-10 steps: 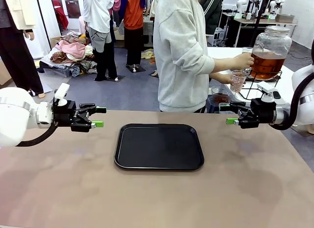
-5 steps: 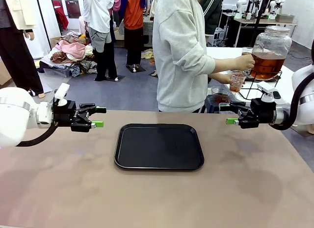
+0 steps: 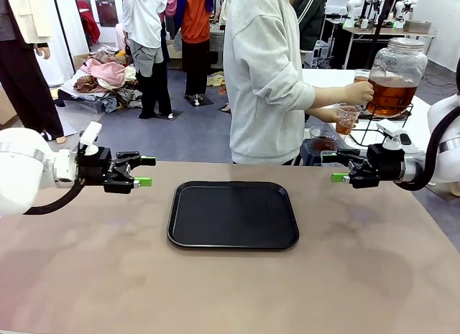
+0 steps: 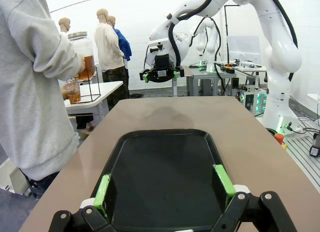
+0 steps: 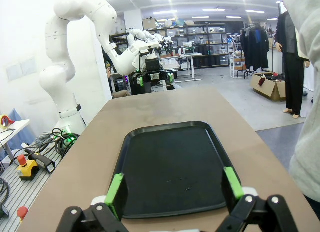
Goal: Pour the drink into the iced cup.
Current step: Open the gripper to release the iced cup you were holding.
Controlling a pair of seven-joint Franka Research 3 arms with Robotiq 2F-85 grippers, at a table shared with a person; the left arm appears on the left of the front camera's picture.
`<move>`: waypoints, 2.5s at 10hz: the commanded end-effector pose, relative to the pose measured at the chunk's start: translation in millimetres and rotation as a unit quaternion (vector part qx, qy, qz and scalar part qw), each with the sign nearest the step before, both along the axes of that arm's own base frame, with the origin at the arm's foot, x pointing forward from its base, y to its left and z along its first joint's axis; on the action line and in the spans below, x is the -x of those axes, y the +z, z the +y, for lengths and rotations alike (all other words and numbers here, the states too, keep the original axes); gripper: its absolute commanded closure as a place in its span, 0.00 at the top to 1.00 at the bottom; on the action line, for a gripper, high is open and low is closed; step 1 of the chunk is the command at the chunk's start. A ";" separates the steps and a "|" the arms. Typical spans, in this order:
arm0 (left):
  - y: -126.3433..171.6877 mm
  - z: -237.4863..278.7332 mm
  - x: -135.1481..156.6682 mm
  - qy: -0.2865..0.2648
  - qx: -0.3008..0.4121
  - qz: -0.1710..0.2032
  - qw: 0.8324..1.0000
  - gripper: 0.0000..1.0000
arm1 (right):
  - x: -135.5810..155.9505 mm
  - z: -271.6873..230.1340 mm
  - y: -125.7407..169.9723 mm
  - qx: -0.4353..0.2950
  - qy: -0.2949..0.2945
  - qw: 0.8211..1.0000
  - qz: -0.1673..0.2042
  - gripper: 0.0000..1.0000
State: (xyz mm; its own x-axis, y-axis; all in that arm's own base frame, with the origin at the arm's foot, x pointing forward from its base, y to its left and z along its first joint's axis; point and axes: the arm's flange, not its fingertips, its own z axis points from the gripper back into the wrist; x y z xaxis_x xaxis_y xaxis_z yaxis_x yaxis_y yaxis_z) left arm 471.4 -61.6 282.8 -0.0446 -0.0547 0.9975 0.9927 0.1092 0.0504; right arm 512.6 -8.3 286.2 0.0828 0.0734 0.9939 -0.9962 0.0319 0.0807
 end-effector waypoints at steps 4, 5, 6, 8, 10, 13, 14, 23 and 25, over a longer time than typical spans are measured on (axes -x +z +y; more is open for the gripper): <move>1.9 -0.5 -0.3 0.005 0.005 -0.001 1.000 1.00 | -1.5 0.6 2.9 0.004 -0.001 1.000 -0.002 1.00; 1.9 -0.5 -0.3 0.005 0.005 -0.001 1.000 1.00 | -1.5 0.6 2.9 0.004 -0.001 1.000 -0.002 1.00; 1.9 -0.5 -0.3 0.005 0.005 -0.001 1.000 1.00 | -1.5 0.6 2.9 0.004 -0.001 1.000 -0.002 1.00; 1.9 -0.5 -0.3 0.005 0.005 -0.001 1.000 1.00 | -1.5 0.6 2.9 0.004 -0.001 1.000 -0.002 1.00; 1.9 -0.5 -0.3 0.005 0.005 -0.001 1.000 1.00 | -1.5 0.6 2.9 0.004 -0.001 1.000 -0.002 1.00; 1.9 -0.5 -0.3 0.005 0.005 -0.001 1.000 1.00 | -1.5 0.6 2.9 0.004 -0.001 1.000 -0.002 1.00; 1.9 -0.5 -0.3 0.005 0.005 -0.001 1.000 1.00 | -1.5 0.6 2.9 0.004 -0.001 1.000 -0.002 1.00; 1.9 -0.5 -0.3 0.005 0.005 -0.001 1.000 1.00 | -1.5 0.6 2.9 0.004 -0.001 1.000 -0.002 1.00; 1.9 -0.5 -0.3 0.005 0.005 -0.001 1.000 1.00 | -1.5 0.6 2.9 0.004 -0.001 1.000 -0.002 1.00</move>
State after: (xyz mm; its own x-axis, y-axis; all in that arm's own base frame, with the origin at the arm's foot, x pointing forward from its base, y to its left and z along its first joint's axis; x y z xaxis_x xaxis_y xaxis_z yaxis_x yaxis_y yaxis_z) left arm 471.5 -61.6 282.8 -0.0446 -0.0547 0.9975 0.9927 0.1092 0.0504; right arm 512.6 -8.3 286.2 0.0828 0.0734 0.9939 -0.9962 0.0319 0.0807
